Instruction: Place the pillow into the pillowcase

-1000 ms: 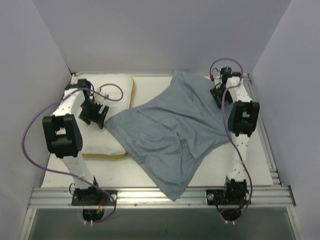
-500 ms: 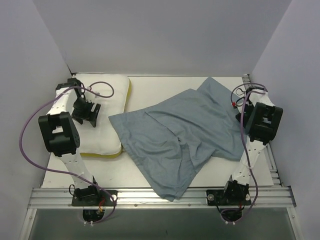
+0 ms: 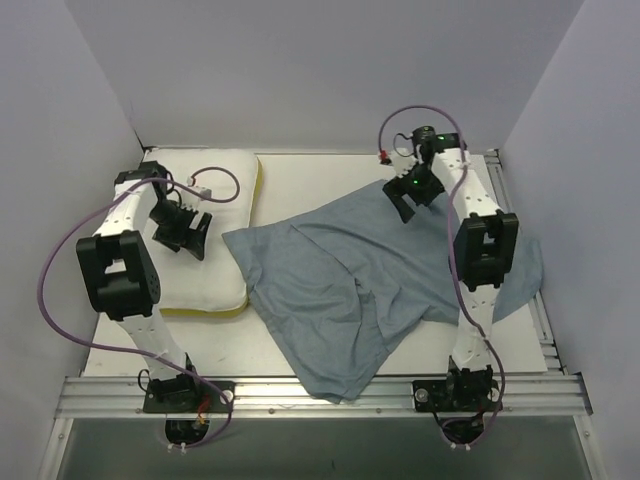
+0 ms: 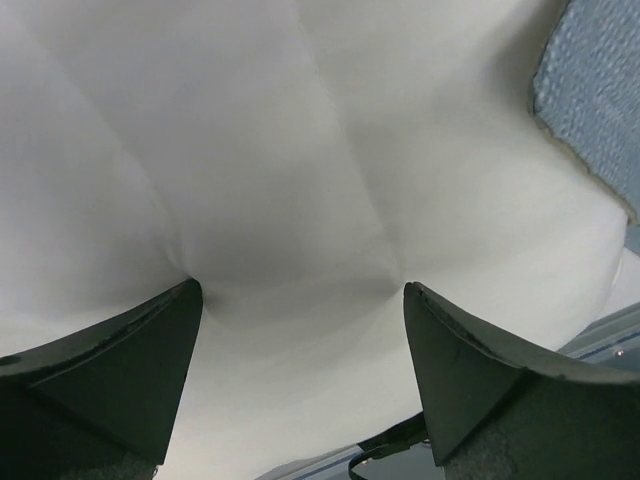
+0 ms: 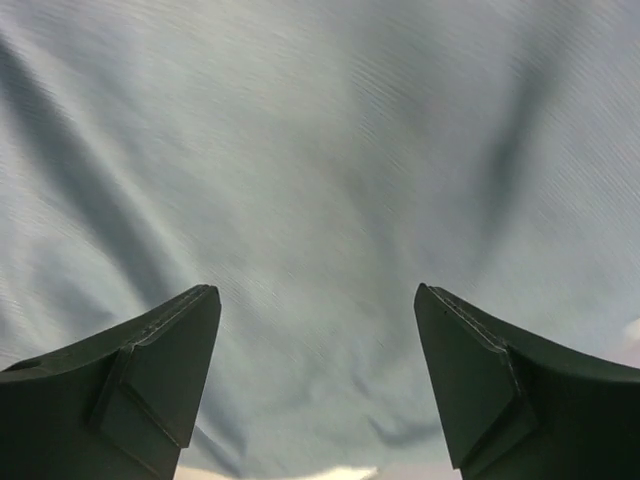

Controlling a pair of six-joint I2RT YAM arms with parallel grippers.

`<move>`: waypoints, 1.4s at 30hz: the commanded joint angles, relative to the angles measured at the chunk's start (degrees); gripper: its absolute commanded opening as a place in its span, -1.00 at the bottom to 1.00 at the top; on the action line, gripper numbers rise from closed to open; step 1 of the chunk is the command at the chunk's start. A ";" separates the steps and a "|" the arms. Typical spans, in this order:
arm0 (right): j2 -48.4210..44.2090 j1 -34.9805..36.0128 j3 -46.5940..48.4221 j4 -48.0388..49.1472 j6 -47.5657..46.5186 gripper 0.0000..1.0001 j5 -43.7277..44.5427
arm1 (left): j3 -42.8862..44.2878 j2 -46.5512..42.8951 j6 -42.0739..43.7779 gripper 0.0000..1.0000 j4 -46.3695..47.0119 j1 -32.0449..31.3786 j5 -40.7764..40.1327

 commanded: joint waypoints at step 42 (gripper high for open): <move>-5.26 2.48 -5.22 -5.84 18.62 0.80 -6.00 | 21.38 14.23 -23.20 0.95 9.70 0.31 -7.19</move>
